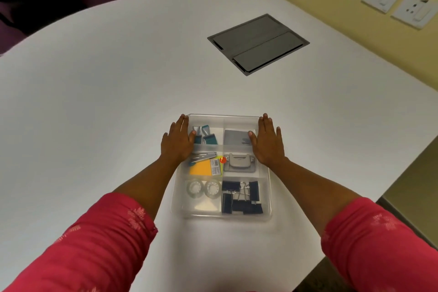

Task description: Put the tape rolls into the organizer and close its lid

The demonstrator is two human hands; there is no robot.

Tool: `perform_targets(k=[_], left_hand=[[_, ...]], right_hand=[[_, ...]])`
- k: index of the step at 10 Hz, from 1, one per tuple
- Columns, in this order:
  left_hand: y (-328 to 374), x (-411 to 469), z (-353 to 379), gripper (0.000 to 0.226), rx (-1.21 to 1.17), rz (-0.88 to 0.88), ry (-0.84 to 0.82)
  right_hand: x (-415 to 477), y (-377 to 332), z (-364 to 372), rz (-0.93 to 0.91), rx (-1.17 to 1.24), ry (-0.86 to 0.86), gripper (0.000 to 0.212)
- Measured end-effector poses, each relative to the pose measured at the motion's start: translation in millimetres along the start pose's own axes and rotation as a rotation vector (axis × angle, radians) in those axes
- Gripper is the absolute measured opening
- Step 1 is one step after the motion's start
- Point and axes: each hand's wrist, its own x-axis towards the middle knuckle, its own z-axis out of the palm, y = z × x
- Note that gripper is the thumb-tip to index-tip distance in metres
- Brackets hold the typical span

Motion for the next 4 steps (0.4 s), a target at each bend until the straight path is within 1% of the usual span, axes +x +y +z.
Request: perform_targets(k=[1, 2, 3, 4], left_hand=[[3, -3, -12, 0.062, 0.044, 0.017, 0.058], [12, -5, -32, 0.063, 0.067, 0.062, 0.177], [26, -8, -62, 0.062, 0.097, 0.104, 0.304], [44, -9, -97, 0.062, 0.145, 0.172, 0.461]], right_hand=[[1, -6, -16, -0.029, -0.046, 0.053, 0.061], [6, -12, -37, -0.053, -0.104, 0.135, 0.062], [12, -22, -70, -0.094, -0.13, 0.251, 0.064], [20, -35, -116, -0.125, -0.102, 0.417, 0.064]])
